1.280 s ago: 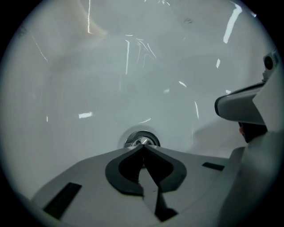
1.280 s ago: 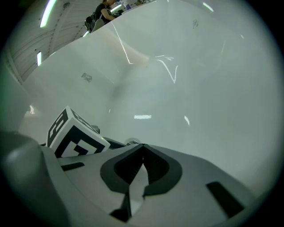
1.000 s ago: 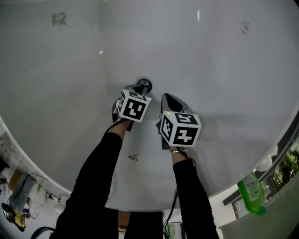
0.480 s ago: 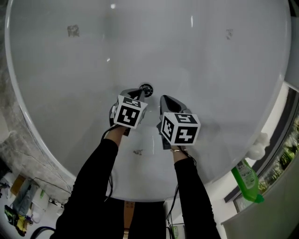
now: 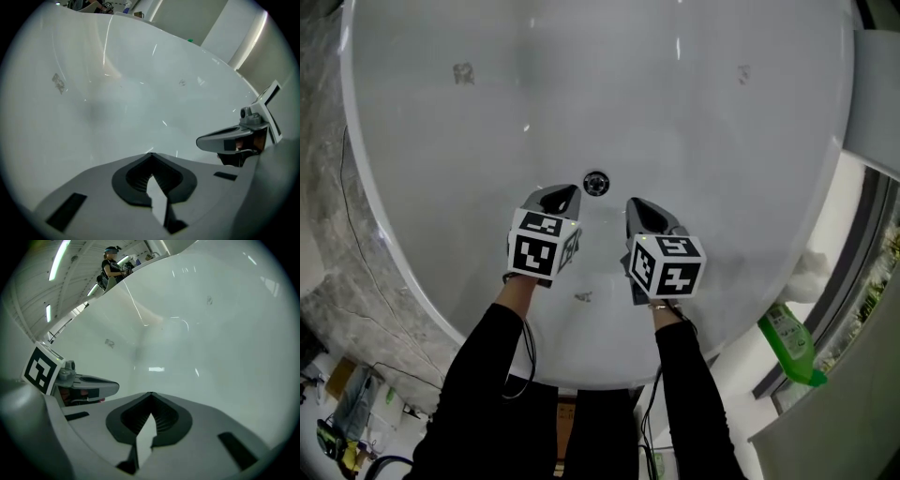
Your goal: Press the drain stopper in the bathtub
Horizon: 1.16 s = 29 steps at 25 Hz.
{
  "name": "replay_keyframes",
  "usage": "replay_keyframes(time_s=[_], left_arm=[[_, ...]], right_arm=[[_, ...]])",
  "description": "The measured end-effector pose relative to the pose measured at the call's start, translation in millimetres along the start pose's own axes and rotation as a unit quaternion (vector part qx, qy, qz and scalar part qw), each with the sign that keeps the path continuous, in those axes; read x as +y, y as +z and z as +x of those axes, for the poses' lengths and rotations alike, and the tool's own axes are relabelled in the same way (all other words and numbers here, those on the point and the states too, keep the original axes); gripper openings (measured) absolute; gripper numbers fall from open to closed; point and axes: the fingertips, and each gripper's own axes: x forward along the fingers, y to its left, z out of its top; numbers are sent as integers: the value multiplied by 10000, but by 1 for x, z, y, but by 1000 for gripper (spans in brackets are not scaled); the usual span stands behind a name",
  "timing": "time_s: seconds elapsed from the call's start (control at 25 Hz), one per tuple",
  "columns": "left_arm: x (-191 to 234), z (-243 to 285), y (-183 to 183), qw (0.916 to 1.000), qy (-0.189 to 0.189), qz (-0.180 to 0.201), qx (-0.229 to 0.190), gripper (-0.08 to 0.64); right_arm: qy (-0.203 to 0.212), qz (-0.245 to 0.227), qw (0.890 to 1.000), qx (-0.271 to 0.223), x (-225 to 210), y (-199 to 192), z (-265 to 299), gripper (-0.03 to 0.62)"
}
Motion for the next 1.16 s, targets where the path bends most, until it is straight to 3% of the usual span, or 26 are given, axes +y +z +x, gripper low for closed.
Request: replay_keyframes(time_s=[1.16], left_arm=[[-13,-98,24,9997,1,87,-206,5]], right_arm=[[-56,174,9991,-381,44,9,-72,0]])
